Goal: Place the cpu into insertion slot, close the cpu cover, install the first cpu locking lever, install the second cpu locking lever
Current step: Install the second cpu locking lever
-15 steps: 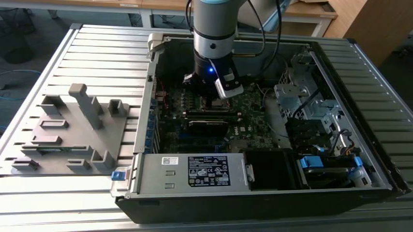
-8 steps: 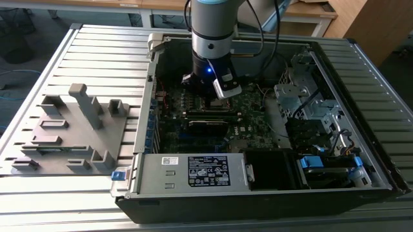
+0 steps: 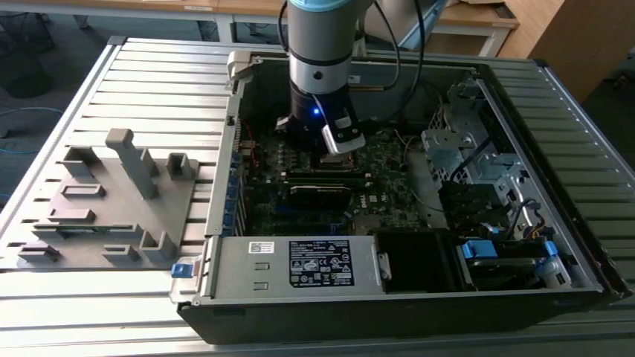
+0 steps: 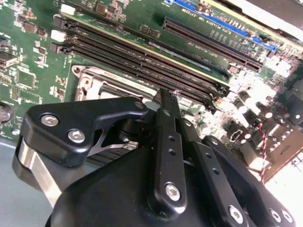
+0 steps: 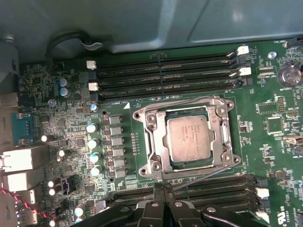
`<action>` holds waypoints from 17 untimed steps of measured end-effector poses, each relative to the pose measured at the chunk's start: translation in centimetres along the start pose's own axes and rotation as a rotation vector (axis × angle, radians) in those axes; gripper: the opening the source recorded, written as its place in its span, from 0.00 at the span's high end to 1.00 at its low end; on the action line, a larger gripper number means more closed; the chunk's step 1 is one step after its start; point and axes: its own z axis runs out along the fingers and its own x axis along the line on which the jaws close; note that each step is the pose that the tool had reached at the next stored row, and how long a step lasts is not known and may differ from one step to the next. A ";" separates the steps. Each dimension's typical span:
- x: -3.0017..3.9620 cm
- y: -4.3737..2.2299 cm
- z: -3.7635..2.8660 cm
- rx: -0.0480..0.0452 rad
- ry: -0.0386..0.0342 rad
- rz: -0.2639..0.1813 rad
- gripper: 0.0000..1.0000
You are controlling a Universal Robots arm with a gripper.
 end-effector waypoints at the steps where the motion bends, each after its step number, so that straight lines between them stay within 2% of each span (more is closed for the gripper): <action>1: 0.02 -0.01 0.10 0.0000 0.0000 0.000 0.90; 6: 0.18 -0.05 0.53 0.0000 0.0000 0.000 0.90; 17: 0.59 -0.12 1.01 0.0003 0.0000 0.000 0.90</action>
